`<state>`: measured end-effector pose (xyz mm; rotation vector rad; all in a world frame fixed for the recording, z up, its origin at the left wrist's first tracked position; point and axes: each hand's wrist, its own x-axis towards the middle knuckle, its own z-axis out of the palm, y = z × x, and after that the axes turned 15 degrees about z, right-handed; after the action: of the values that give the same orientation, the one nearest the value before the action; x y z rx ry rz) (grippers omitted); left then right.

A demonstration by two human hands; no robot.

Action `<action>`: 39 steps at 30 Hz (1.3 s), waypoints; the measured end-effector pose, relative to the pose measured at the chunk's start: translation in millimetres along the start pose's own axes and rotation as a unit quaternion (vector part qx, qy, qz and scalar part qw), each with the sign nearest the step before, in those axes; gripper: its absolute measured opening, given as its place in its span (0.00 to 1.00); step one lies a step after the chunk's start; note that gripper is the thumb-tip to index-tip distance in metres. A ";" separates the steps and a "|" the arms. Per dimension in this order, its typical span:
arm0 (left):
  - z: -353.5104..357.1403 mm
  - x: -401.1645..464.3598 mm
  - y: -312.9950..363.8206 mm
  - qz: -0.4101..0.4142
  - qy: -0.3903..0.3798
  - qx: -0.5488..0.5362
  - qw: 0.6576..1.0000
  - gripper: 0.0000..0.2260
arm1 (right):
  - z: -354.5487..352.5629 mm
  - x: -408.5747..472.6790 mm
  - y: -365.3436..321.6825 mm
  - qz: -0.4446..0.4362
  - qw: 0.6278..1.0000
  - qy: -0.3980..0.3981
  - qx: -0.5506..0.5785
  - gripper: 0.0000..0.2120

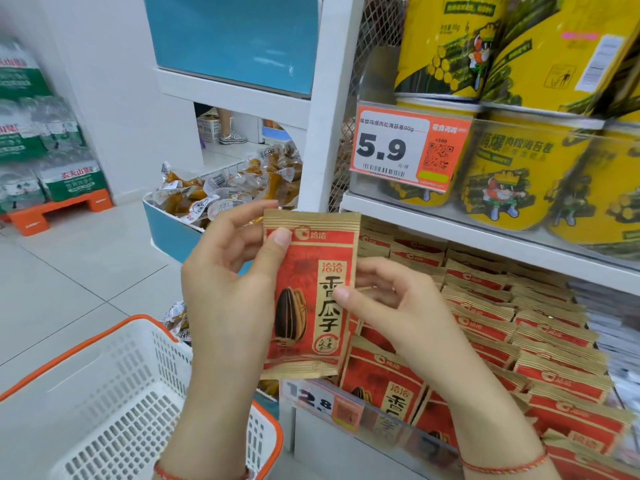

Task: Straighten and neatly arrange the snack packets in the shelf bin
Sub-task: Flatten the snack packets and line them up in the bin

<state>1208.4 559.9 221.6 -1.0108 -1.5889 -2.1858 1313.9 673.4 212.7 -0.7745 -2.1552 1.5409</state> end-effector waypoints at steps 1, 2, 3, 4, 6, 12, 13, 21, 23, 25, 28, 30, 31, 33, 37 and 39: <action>-0.1 0.4 1.5 -0.010 0.008 -0.019 1.000 0.10 | 0.5 0.0 -0.5 0.002 1.000 -0.003 0.024 0.09; -0.3 1.1 2.5 -0.031 0.008 -0.044 0.999 0.10 | 0.3 -0.4 -1.5 0.004 0.999 -0.002 0.052 0.09; -0.9 2.0 2.7 -0.061 -0.003 -0.069 0.996 0.11 | -1.0 -0.7 -2.3 0.005 0.997 0.004 0.080 0.09; -1.0 2.9 2.4 -0.097 -0.028 -0.089 0.991 0.13 | -3.0 -1.0 -3.2 0.006 0.994 0.015 0.107 0.08; -1.6 2.8 -0.3 -0.160 -0.110 -0.097 0.976 0.15 | -7.2 -0.9 -3.5 0.011 0.987 0.047 0.153 0.08; 6.5 -5.0 -5.9 -0.199 -0.253 -0.119 0.939 0.15 | -16.2 -1.4 -4.9 0.009 0.963 0.130 0.237 0.12; 8.6 -5.7 -6.1 -0.195 -0.245 -0.124 0.941 0.15 | -17.6 -2.0 -5.4 0.008 0.961 0.133 0.242 0.12; 22.8 -11.9 -6.0 -0.185 -0.205 -0.155 0.949 0.13 | -24.3 -4.5 -7.9 0.017 0.954 0.142 0.264 0.15; 26.0 -12.6 -6.1 -0.182 -0.199 -0.154 0.951 0.13 | -25.6 -5.0 -8.6 0.020 0.954 0.136 0.267 0.16; 28.0 -13.2 -6.8 -0.177 -0.190 -0.155 0.953 0.12 | -26.3 -5.7 -9.6 0.024 0.955 0.125 0.269 0.15; 29.5 -14.2 -7.1 -0.171 -0.182 -0.153 0.956 0.13 | -28.3 -7.2 -10.2 0.030 0.958 0.103 0.267 0.12; 31.2 -14.6 -6.6 -0.172 -0.178 -0.149 0.957 0.13 | -29.8 -7.4 -8.9 0.031 0.958 0.103 0.264 0.12; 32.4 -15.3 -6.8 -0.167 -0.175 -0.145 0.960 0.13 | -29.4 -7.4 -8.6 0.028 0.958 0.108 0.263 0.12; 35.1 -16.5 -7.7 -0.142 -0.157 -0.121 0.970 0.14 | -26.6 -7.8 -9.2 0.011 0.957 0.126 0.260 0.13; 38.2 -18.6 -5.4 -0.107 -0.181 -0.112 0.971 0.18 | -17.2 -11.9 -16.3 -0.047 0.957 0.146 0.247 0.12; 37.2 -19.8 -5.7 -0.114 -0.237 -0.137 0.955 0.22 | -14.2 -13.1 -19.5 -0.063 0.958 0.140 0.242 0.13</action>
<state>1233.8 592.1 210.4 -1.6066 -1.6905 -2.5064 1328.3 670.8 235.9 -0.6263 -1.5060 1.6775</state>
